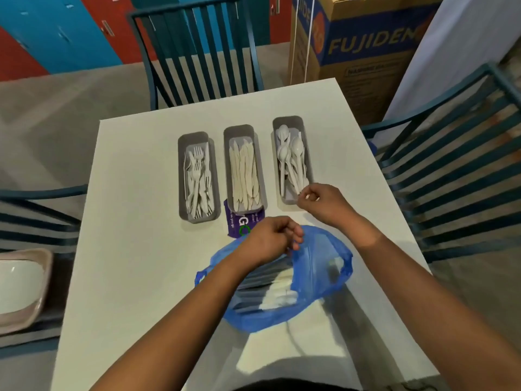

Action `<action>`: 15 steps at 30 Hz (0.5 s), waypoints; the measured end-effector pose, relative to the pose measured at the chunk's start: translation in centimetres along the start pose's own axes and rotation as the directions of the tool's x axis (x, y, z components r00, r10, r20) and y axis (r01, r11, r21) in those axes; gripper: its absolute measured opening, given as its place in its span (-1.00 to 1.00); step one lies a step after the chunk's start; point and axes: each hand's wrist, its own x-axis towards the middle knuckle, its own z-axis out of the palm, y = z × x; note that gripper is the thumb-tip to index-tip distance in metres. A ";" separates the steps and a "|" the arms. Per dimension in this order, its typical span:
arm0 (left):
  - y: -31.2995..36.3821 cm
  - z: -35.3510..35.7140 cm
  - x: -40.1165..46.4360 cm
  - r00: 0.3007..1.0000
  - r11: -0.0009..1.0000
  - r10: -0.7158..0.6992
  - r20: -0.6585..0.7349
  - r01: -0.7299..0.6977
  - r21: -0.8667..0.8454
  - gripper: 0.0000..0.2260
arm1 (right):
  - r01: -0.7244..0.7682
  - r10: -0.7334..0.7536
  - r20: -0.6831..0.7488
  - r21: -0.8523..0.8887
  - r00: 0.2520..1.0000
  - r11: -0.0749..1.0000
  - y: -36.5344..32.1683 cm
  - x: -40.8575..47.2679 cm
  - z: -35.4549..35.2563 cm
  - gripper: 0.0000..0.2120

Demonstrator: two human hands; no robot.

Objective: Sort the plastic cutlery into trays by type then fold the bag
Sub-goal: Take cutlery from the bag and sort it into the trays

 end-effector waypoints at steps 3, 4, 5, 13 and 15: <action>-3.5 0.9 -0.7 1.000 0.934 -0.020 0.018 0.012 0.356 -0.72 | 0.081 -0.082 0.029 0.025 0.996 0.996 -1.0 -2.8 1.1 -0.93; -4.7 1.2 -0.7 1.000 0.882 0.001 0.006 -0.004 0.470 -0.78 | 0.102 -0.104 0.098 0.023 0.990 0.995 -1.3 -3.6 1.5 -0.93; -6.0 1.5 -1.0 0.999 0.848 0.033 -0.010 -0.022 0.530 -0.81 | 0.129 -0.124 0.191 -0.012 0.974 0.992 -1.6 -4.7 1.9 -0.92; -10.1 2.5 -3.4 0.994 0.464 0.106 -0.001 -0.048 0.885 -0.33 | 0.256 0.139 0.428 -0.738 0.893 0.624 4.1 -8.7 7.3 -0.43; -10.8 2.3 -3.6 0.998 0.438 0.060 -0.012 -0.015 0.899 -0.29 | 0.296 0.128 0.383 -0.851 0.915 0.435 5.2 -8.9 7.5 -0.27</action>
